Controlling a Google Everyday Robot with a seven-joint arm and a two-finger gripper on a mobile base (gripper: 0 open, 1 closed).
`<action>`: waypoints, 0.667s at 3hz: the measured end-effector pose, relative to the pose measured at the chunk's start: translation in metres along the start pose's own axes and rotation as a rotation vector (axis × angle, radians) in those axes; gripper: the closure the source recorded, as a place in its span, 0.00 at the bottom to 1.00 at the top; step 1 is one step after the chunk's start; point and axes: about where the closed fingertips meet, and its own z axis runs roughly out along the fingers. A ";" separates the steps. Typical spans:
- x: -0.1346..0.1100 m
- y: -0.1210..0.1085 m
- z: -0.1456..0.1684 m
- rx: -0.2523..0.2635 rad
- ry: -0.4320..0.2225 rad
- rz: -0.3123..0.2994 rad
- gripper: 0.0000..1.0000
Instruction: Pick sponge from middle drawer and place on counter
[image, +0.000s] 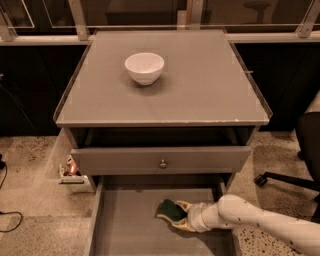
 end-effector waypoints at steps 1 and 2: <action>-0.025 0.006 -0.029 -0.001 -0.014 -0.028 1.00; -0.049 0.006 -0.062 0.017 -0.030 -0.057 1.00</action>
Offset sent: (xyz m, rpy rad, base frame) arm -0.0198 -0.0184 0.1303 0.0208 -0.1081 0.0325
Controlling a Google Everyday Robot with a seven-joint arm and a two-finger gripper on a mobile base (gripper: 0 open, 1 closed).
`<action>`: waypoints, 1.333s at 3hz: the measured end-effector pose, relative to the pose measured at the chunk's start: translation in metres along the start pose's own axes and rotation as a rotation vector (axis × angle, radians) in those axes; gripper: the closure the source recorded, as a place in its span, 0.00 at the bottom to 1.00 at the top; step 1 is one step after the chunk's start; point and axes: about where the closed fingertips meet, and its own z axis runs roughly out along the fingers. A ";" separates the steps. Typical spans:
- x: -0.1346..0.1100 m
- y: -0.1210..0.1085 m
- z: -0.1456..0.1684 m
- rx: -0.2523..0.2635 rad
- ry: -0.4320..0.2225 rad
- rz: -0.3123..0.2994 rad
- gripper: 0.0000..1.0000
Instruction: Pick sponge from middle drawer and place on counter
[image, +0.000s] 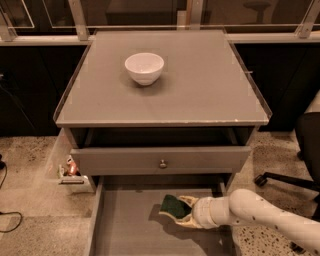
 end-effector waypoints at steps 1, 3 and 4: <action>-0.028 -0.004 -0.040 0.044 0.013 -0.046 1.00; -0.072 -0.015 -0.101 0.118 0.073 -0.128 1.00; -0.083 -0.010 -0.113 0.130 0.067 -0.150 1.00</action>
Offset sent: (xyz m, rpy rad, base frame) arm -0.0132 -0.0401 0.1995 -0.1742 -0.2458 -0.0207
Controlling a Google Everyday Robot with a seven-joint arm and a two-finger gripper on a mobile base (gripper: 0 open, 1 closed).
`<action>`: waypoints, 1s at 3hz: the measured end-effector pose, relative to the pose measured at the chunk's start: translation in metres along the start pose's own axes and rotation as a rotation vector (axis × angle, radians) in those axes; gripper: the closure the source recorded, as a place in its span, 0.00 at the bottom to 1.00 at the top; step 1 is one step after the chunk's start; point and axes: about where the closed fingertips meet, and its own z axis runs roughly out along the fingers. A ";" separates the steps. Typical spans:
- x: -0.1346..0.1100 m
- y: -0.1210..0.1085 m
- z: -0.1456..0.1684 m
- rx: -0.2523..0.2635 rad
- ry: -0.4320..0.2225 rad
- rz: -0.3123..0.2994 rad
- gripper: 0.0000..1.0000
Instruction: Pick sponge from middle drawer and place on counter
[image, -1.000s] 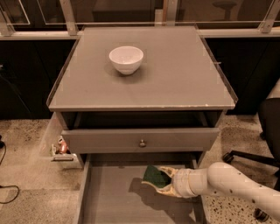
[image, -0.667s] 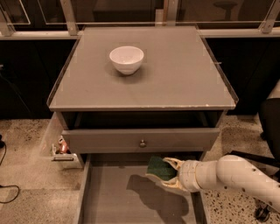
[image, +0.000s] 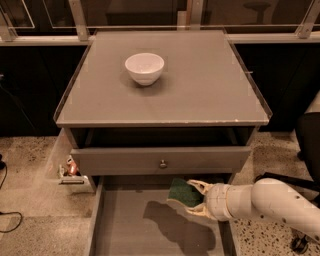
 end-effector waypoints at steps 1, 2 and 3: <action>-0.037 -0.011 -0.031 0.012 -0.037 -0.073 1.00; -0.088 -0.025 -0.069 0.010 -0.059 -0.172 1.00; -0.137 -0.048 -0.108 0.010 -0.067 -0.248 1.00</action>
Offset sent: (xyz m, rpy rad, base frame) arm -0.0164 0.0315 0.1943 -0.0370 -0.2113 0.2226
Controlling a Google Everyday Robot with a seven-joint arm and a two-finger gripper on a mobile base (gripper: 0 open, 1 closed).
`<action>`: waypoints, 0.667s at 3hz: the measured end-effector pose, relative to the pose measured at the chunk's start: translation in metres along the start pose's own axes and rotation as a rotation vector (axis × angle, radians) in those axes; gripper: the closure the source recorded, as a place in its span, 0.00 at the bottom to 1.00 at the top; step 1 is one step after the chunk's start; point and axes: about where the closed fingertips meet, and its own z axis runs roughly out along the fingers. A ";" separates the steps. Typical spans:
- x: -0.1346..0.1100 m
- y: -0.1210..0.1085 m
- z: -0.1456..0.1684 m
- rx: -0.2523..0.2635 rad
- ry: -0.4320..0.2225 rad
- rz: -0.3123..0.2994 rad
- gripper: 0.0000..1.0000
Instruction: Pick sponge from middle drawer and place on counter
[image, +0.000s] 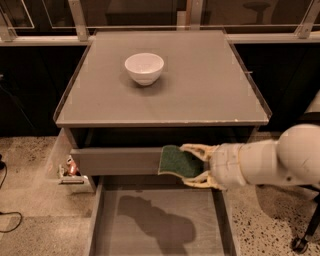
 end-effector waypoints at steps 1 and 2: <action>-0.042 -0.042 -0.035 0.004 0.011 -0.055 1.00; -0.071 -0.081 -0.067 0.056 0.015 -0.093 1.00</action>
Offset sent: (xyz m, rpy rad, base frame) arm 0.0354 0.0051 0.1813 -0.0265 -0.1597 0.0078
